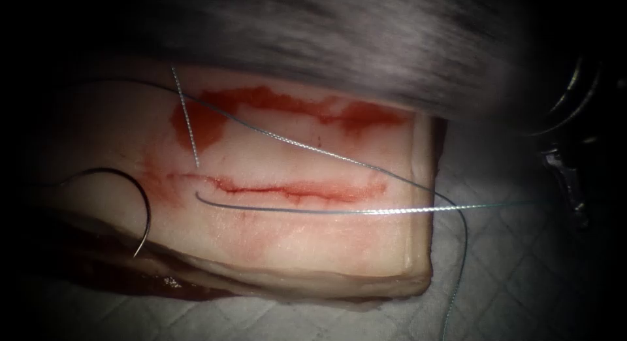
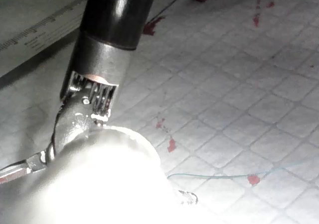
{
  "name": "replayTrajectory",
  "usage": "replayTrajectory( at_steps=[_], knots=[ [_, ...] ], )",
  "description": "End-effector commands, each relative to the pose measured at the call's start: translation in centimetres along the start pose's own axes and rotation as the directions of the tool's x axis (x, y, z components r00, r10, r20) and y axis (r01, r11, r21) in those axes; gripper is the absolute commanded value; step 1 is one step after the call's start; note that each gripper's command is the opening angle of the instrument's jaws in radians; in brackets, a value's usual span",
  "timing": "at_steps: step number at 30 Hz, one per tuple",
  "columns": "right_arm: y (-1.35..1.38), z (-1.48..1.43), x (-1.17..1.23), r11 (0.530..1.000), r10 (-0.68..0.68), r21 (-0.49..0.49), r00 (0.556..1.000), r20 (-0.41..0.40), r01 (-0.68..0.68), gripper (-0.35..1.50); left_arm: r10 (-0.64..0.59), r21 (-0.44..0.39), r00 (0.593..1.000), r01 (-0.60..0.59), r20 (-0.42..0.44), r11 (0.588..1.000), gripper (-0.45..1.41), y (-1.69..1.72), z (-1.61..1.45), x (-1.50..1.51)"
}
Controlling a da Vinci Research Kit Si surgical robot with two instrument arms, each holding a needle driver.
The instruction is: Wound Closure
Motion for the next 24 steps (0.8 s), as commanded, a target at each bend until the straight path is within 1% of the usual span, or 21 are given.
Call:
replayTrajectory(
  at_steps=[1, 4, 5, 7, 9, 10, 16, 18, 21, 24],
  knots=[
    [0.04, 0.08, 0.03, 1.000, 0.001, 0.001, 1.000, 0.004, -0.001, 0.86, -0.013, 0.000, 1.000, 0.013, -0.003, 1.000, 0.27, 0.07, 0.02, -0.05],
    [0.04, 0.08, 0.03, 1.000, 0.001, 0.001, 1.000, 0.004, -0.001, 0.84, -0.057, 0.015, 0.998, 0.058, -0.014, 0.998, -0.25, 0.10, 0.04, -0.04],
    [0.04, 0.08, 0.03, 1.000, 0.001, 0.001, 1.000, 0.004, -0.001, 0.84, -0.061, 0.029, 0.998, 0.061, -0.023, 0.998, -0.45, 0.10, 0.04, -0.03],
    [0.04, 0.08, 0.03, 1.000, 0.001, 0.001, 1.000, 0.004, -0.001, 0.84, -0.079, 0.039, 0.996, 0.080, -0.030, 0.996, -0.45, 0.09, 0.03, -0.02],
    [0.04, 0.08, 0.03, 1.000, 0.001, 0.001, 1.000, 0.004, -0.001, 0.84, -0.072, 0.044, 0.997, 0.073, -0.034, 0.996, -0.45, 0.09, 0.00, -0.02],
    [0.04, 0.08, 0.03, 1.000, 0.001, 0.001, 1.000, 0.004, -0.001, 0.81, -0.069, 0.045, 0.997, 0.071, -0.036, 0.996, -0.45, 0.10, 0.00, -0.03],
    [0.04, 0.09, 0.03, 1.000, 0.001, 0.002, 1.000, 0.004, -0.001, 0.81, -0.068, 0.054, 0.997, 0.070, -0.043, 0.996, -0.45, 0.10, -0.05, -0.02],
    [0.04, 0.09, 0.03, 1.000, 0.001, 0.002, 1.000, 0.004, -0.001, 0.81, -0.072, 0.064, 0.996, 0.075, -0.047, 0.995, -0.45, 0.09, -0.15, 0.00],
    [0.04, 0.09, 0.03, 1.000, 0.001, 0.002, 1.000, 0.004, -0.001, 0.83, -0.069, 0.052, 0.997, 0.070, -0.032, 0.996, -0.45, 0.04, -0.38, 0.07],
    [0.04, 0.09, 0.03, 1.000, 0.001, 0.002, 1.000, 0.003, -0.001, 0.81, -0.064, 0.038, 0.998, 0.064, -0.001, 0.997, -0.45, -0.07, -0.68, 0.27]
  ],
)
